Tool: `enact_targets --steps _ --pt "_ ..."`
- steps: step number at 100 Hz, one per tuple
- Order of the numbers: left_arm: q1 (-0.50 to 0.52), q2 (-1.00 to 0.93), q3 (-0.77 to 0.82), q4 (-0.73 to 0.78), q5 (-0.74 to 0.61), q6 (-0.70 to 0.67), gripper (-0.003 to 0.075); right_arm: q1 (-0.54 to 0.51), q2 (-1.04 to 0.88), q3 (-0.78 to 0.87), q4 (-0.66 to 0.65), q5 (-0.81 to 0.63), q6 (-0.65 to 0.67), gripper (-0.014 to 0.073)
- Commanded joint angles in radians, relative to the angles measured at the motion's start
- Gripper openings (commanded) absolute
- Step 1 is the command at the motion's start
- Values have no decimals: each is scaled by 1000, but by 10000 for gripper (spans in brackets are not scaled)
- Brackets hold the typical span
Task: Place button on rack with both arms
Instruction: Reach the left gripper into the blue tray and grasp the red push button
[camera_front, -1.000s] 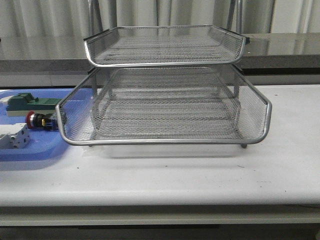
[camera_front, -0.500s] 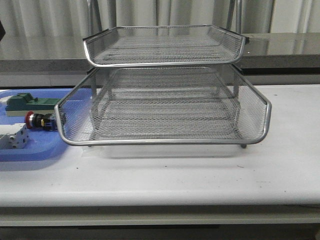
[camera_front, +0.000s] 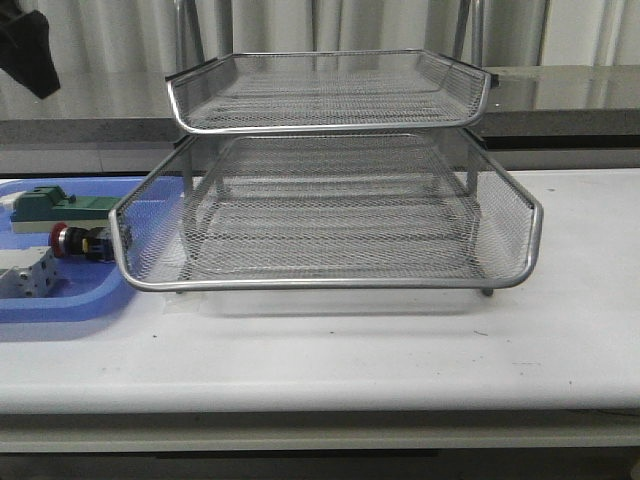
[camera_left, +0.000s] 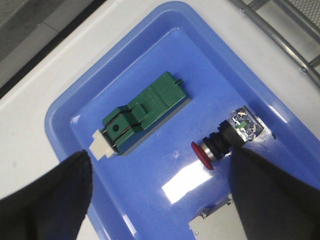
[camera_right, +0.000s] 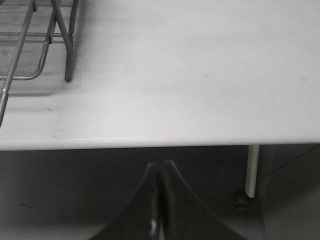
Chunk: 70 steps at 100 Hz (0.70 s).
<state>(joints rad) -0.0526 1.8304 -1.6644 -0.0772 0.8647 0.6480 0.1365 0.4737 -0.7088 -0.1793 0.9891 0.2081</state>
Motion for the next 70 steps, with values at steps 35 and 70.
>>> enact_targets --steps 35,70 --pt "-7 215 -296 -114 202 299 547 1 4 -33 -25 -59 -1 -68" --pt "-7 298 -298 -141 217 386 547 1 4 -33 -25 -59 -1 -68"
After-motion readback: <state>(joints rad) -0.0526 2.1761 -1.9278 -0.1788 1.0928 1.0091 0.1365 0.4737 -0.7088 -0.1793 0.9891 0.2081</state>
